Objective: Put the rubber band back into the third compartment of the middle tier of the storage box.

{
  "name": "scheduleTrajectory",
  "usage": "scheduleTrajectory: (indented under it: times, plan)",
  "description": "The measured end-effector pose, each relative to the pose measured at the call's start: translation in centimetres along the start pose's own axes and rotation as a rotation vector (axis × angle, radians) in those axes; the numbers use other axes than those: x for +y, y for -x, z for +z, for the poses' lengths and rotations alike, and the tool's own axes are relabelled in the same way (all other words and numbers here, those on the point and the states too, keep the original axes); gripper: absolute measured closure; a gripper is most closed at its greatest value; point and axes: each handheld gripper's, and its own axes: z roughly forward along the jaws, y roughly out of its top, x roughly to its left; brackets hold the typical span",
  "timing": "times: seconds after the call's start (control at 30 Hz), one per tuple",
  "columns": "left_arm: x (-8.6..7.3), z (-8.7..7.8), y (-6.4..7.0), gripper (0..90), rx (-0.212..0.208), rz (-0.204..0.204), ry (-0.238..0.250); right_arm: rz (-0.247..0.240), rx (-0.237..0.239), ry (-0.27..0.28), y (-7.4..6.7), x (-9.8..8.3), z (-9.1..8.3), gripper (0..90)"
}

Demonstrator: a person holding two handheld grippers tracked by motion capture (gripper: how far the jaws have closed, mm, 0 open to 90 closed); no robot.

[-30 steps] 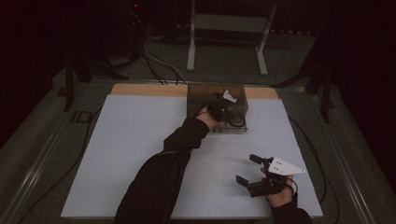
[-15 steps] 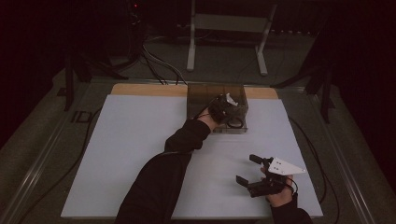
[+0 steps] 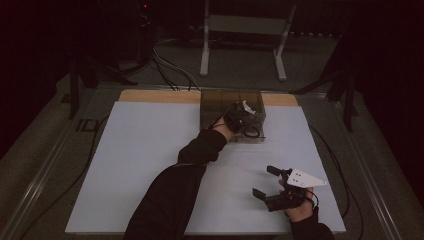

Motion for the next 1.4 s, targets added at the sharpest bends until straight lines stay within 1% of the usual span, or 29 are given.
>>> scheduleTrajectory:
  times: [0.1, 0.17, 0.2, 0.37, 0.4, 0.43, 0.47, 0.5, 0.57, 0.67, 0.7, 0.77, 0.8, 0.87, 0.97, 1.0, 1.03, 1.07, 1.17, 1.2, 1.27, 1.3, 1.37, 1.4]
  plan:
    - [0.0, 0.0, 0.1, 87.6, -0.010, 0.008, -0.008, -0.001, 0.001, 0.001, 0.0, 0.0, 0.0, 0.0]
    - [-0.1, 0.0, 0.0, 86.4, -0.033, 0.001, -0.008, 0.001, 0.002, 0.000, 0.0, 0.0, 0.0, 0.0]
    - [0.0, 0.0, 0.0, 85.4, -0.030, -0.002, -0.009, 0.000, 0.002, 0.000, 0.0, 0.0, 0.0, 0.0]
    - [0.2, -0.7, -0.1, 73.5, -0.069, -0.041, 0.016, -0.001, 0.003, -0.004, 0.0, 0.0, 0.1, 0.0]
    - [0.2, -0.9, -0.1, 71.4, -0.070, -0.051, 0.025, -0.001, 0.004, -0.003, 0.0, 0.0, 0.1, 0.0]
    - [0.2, -0.9, -0.1, 69.4, -0.070, -0.051, 0.025, -0.001, 0.004, -0.003, 0.0, 0.0, 0.1, 0.0]
    - [0.3, -1.4, 0.0, 69.4, -0.075, -0.049, 0.038, -0.001, 0.003, -0.004, 0.0, 0.0, 0.1, 0.0]
    - [0.3, -1.6, 0.1, 64.4, -0.072, -0.046, 0.041, 0.001, 0.005, -0.004, 0.0, 0.0, 0.1, 0.0]
    - [0.2, -2.0, 0.2, 59.8, -0.086, -0.053, 0.058, -0.001, 0.003, -0.004, 0.0, 0.0, 0.1, 0.0]
    - [0.2, -2.3, 0.3, 57.5, -0.085, -0.050, 0.057, 0.000, 0.003, -0.004, 0.0, 0.0, 0.1, 0.0]
    - [0.2, -2.8, 0.5, 54.4, -0.098, -0.037, 0.062, 0.001, 0.002, -0.007, 0.0, 0.0, 0.1, 0.0]
    - [0.2, -3.2, 0.6, 51.7, -0.109, -0.040, 0.069, -0.002, -0.001, -0.004, 0.0, 0.0, 0.1, 0.0]
    - [0.2, -3.4, 0.6, 50.6, -0.104, -0.038, 0.075, -0.001, -0.002, -0.004, 0.0, 0.0, 0.1, 0.0]
    - [0.3, -3.9, 0.6, 48.8, -0.116, -0.040, 0.086, 0.003, -0.003, -0.005, 0.0, 0.0, 0.1, 0.0]
    - [0.3, -4.6, 0.6, 44.2, -0.122, -0.039, 0.093, 0.000, -0.003, -0.005, 0.0, 0.0, 0.1, 0.0]
    - [0.3, -4.8, 0.7, 42.7, -0.124, -0.043, 0.103, -0.001, -0.004, -0.006, 0.0, 0.0, 0.1, 0.0]
    - [0.3, -4.8, 0.7, 41.5, -0.124, -0.043, 0.103, -0.001, -0.004, -0.006, 0.0, 0.0, 0.1, 0.0]
    - [0.3, -5.1, 0.6, 41.5, -0.140, -0.043, 0.107, 0.002, -0.003, -0.007, 0.0, -0.1, 0.1, 0.0]
    - [0.3, -5.5, 0.7, 34.0, -0.148, -0.044, 0.115, -0.001, -0.003, -0.007, 0.0, 0.0, 0.1, 0.0]
    - [0.3, -5.7, 0.7, 31.1, -0.147, -0.053, 0.116, 0.000, -0.003, -0.007, 0.0, 0.0, 0.1, 0.0]
    - [0.3, -6.0, 0.7, 26.7, -0.149, -0.048, 0.122, 0.002, -0.004, -0.008, 0.0, -0.1, 0.1, 0.0]
    - [0.3, -6.1, 0.7, 24.1, -0.148, -0.055, 0.119, 0.001, -0.005, -0.007, 0.0, 0.0, 0.1, 0.0]
    - [0.3, -6.3, 0.6, 17.8, -0.151, -0.054, 0.120, 0.000, -0.004, -0.009, 0.0, -0.1, 0.2, 0.0]
    - [0.2, -6.5, 0.7, 16.2, -0.150, -0.055, 0.118, 0.003, -0.004, -0.010, 0.0, -0.1, 0.2, 0.0]
